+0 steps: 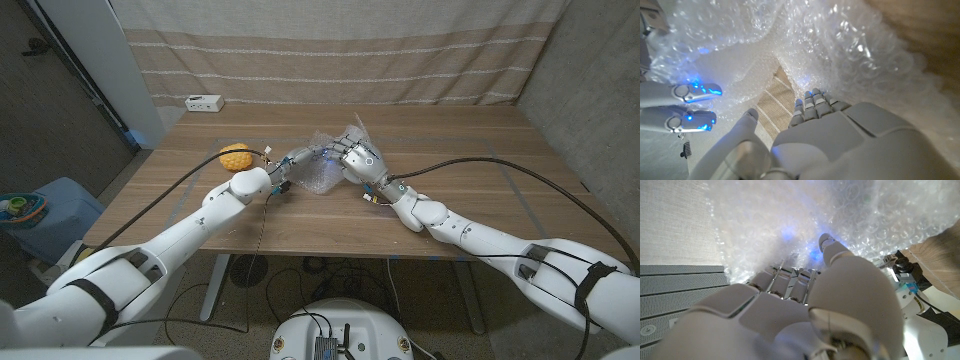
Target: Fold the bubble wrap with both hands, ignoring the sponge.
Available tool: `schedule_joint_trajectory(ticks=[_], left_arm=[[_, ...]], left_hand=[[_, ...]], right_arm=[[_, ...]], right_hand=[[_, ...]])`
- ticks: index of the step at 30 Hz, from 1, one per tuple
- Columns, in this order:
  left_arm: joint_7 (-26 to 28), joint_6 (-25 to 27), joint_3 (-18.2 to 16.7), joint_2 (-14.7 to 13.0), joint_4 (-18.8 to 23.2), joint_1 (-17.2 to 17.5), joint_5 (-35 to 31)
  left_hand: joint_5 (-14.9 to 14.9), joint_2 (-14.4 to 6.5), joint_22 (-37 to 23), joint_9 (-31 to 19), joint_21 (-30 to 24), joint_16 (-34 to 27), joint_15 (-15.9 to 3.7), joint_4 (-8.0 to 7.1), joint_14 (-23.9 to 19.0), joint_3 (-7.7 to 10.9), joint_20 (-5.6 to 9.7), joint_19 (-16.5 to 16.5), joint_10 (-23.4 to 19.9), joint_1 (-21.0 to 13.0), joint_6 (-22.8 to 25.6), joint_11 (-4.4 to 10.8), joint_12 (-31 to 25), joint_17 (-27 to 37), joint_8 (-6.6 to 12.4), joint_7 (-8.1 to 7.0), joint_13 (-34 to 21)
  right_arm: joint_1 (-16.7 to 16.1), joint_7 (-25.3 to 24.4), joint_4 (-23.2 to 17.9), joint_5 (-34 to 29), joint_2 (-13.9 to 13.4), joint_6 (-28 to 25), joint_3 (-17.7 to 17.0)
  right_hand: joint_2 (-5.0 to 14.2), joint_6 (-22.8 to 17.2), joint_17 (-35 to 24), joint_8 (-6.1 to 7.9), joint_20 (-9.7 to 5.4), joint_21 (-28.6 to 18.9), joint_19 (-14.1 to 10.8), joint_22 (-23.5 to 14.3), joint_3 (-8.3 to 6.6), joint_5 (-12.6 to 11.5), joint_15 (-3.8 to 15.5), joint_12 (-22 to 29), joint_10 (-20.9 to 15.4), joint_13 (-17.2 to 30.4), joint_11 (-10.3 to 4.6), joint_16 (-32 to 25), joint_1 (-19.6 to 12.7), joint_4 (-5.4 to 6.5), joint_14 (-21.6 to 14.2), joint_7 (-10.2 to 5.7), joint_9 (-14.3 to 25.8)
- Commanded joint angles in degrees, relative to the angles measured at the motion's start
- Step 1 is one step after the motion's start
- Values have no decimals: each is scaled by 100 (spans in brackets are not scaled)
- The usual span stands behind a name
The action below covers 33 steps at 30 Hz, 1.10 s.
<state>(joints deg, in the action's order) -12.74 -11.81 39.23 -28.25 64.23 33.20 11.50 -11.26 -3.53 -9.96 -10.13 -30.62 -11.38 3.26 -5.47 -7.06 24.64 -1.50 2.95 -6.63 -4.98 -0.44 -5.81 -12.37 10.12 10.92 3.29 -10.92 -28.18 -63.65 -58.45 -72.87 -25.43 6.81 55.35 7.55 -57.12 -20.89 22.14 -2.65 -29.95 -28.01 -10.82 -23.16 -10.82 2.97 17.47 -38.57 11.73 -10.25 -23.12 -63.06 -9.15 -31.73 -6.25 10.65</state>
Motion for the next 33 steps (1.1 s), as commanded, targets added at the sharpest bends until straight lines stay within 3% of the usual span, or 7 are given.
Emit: schedule_joint_trajectory(ticks=[1,10,25,27,30,31,33], left_arm=[[50,-82,-289,214,-8,243,820],[483,-371,-615,271,320,628,1194],[2092,-1356,-1146,232,1123,1430,762],[2187,-1488,-1192,203,1201,1463,663],[2283,-1622,-1259,144,1330,1512,544],[2301,-1632,-1275,128,1366,1526,522],[2274,-1667,-1287,105,1376,1527,507]], left_hand=[[-69,23,-25,-8,-27,-13,130,-16,-194,-33,-988,891,-47,57,-91,-16,-14,12,-47,-165,-8],[-74,240,-21,0,107,21,221,66,-187,-125,-1073,777,-23,47,-49,-29,16,6,-23,-332,-9],[-87,209,-35,0,209,-42,206,150,-490,-92,-1069,816,-175,-44,-94,45,-11,5,-40,-643,-14],[-86,202,-36,0,215,-44,210,157,-509,-86,-1070,821,-192,-52,-64,51,-16,5,-27,-647,-14],[-84,191,-38,0,228,-45,182,167,-537,-79,-1071,832,-235,-64,-20,44,-28,5,-11,-658,-14],[-84,189,-39,0,231,-42,181,170,-539,-77,-1071,836,-237,-67,-1,60,-27,5,-4,-664,-15],[-82,186,-40,0,237,-39,175,175,-546,-75,-1071,843,-250,-71,36,58,-28,5,8,-684,-15]], right_arm=[[76,-35,273,-573,320,617,-410],[263,-35,439,-724,448,785,-304],[882,-35,1330,-798,773,894,646],[955,-35,1504,-775,849,835,785],[983,-35,1634,-692,943,544,903],[1021,-35,1692,-651,995,479,935],[1062,-35,1699,-587,1049,273,984]], right_hand=[[-8,-31,-36,-38,-307,-73,-1,-29,87,-38,1050,-82,78,12,-40,-40,-81,-5,-29,-47,17],[9,-35,-51,-101,-266,-108,0,-35,188,-48,1051,-152,153,15,-30,-34,-128,16,19,-104,23],[49,-14,-21,-230,-177,-185,-57,-27,309,-94,1054,-326,399,15,-79,25,-200,47,44,-207,32],[49,255,39,-402,-128,-214,-75,-13,324,-137,1045,-450,610,14,-73,110,-248,41,51,-359,33],[-73,1090,167,-909,-59,-228,-13,10,445,-226,1008,-686,1214,12,-55,336,-167,90,156,-569,31],[-181,1544,231,-1120,-10,-204,47,24,524,-284,987,-745,1598,8,-74,498,-96,101,347,-621,35],[-325,2490,297,-1231,59,-98,209,45,635,-488,954,-733,2321,-6,-105,745,89,153,617,-637,38]])
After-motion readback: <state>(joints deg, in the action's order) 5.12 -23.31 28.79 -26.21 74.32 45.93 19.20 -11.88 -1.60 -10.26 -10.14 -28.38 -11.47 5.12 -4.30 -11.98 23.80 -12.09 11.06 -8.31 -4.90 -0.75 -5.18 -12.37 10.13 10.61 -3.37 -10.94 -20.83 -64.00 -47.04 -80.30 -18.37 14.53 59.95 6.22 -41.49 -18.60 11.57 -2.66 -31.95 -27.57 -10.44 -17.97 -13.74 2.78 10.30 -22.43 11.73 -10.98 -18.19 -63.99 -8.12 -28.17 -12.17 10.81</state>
